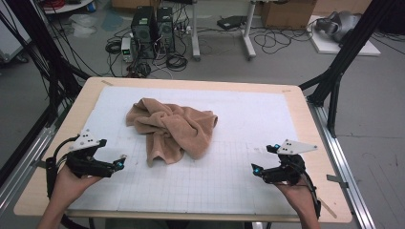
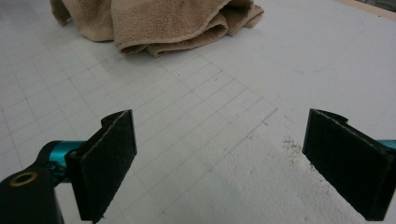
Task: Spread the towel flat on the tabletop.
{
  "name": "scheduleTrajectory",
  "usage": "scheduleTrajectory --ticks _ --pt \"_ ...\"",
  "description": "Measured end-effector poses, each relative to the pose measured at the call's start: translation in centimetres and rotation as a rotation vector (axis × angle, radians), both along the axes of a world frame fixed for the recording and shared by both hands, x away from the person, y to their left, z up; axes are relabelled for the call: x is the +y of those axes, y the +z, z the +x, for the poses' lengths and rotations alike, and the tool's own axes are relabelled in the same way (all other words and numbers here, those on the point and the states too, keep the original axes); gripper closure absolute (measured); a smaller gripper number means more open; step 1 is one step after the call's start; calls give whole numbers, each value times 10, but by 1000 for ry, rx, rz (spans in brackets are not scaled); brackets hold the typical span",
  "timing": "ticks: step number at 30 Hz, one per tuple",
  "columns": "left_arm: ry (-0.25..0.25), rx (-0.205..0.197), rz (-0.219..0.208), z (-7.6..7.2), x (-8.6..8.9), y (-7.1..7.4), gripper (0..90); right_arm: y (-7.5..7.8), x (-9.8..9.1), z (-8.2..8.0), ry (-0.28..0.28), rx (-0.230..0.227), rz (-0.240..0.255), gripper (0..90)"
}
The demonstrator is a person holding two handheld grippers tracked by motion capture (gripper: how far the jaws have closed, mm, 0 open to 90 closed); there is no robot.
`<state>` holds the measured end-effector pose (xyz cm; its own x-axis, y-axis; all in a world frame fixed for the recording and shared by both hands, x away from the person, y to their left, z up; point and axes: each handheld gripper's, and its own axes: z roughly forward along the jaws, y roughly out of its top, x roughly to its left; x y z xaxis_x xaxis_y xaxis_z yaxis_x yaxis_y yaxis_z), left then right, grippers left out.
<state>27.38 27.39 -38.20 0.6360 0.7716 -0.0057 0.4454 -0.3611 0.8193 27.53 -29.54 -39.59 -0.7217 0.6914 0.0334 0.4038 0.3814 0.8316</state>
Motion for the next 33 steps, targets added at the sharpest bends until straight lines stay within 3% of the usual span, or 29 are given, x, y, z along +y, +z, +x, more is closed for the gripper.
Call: scheduleTrajectory --ticks 19,33 --pt "-25 0 1 -3 -4 1 29 6 -1 -5 14 -12 3 89" --pt "-38 2 8 -1 -5 8 29 31 15 7 68 -32 -10 89"
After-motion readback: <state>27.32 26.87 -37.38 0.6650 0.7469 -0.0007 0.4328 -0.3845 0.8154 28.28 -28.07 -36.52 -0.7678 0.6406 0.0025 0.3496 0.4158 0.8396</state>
